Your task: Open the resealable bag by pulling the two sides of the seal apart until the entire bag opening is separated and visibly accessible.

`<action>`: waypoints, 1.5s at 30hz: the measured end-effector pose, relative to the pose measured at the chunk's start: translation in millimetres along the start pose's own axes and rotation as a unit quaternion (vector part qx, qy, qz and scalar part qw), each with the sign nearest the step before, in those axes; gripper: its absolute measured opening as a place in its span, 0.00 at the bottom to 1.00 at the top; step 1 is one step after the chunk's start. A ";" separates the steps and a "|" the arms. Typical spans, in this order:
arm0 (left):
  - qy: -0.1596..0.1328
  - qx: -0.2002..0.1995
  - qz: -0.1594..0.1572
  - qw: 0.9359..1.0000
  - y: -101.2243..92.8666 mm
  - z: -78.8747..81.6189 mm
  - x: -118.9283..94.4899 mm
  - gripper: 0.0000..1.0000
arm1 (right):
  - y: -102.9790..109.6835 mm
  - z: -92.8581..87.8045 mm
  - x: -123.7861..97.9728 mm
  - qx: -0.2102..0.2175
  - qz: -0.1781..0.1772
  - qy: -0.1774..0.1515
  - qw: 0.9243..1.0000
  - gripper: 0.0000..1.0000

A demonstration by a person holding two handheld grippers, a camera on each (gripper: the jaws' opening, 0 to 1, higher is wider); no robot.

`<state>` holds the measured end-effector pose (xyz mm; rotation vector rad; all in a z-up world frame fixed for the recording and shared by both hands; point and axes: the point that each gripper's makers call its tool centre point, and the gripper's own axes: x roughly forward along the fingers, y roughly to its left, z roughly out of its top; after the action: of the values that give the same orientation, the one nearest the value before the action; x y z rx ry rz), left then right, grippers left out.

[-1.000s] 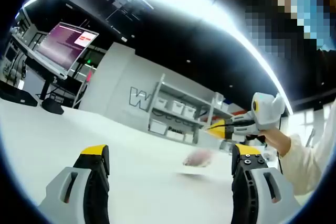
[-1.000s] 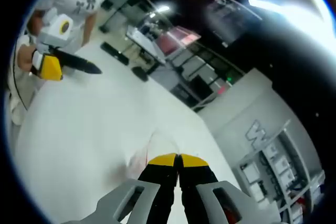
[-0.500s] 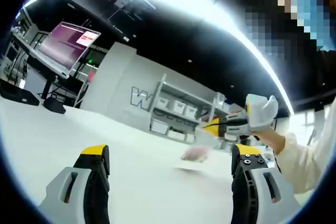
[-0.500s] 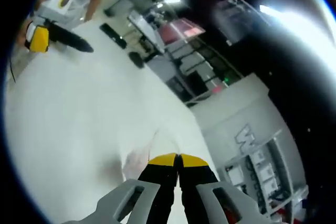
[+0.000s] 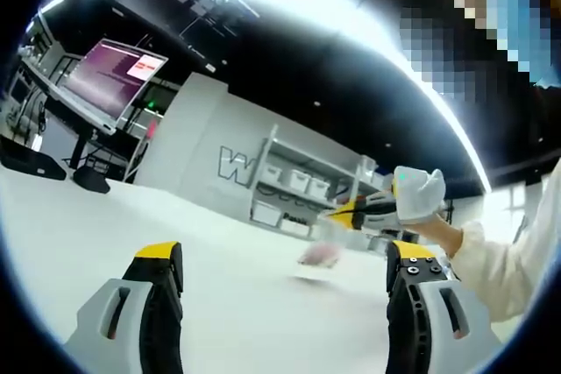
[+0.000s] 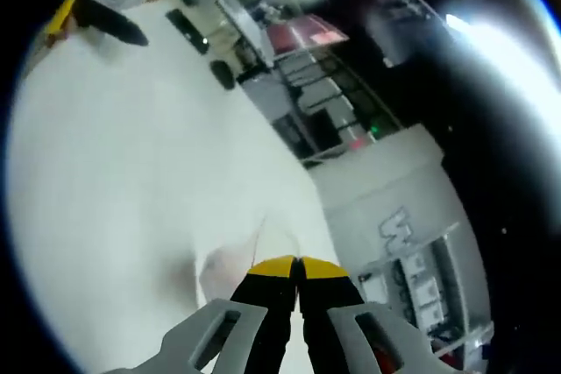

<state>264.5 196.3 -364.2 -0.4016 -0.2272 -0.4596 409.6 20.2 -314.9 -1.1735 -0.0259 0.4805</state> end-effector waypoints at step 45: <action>0.013 0.009 0.003 1.000 4.0 -1.3 1.4 0.95 | -27.9 -36.9 56.4 -0.098 -0.035 0.050 0.993 0.00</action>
<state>267.7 198.5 -366.2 -0.3782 -0.2047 -0.4569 479.9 0.7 -317.6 -1.3826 -0.0282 0.3624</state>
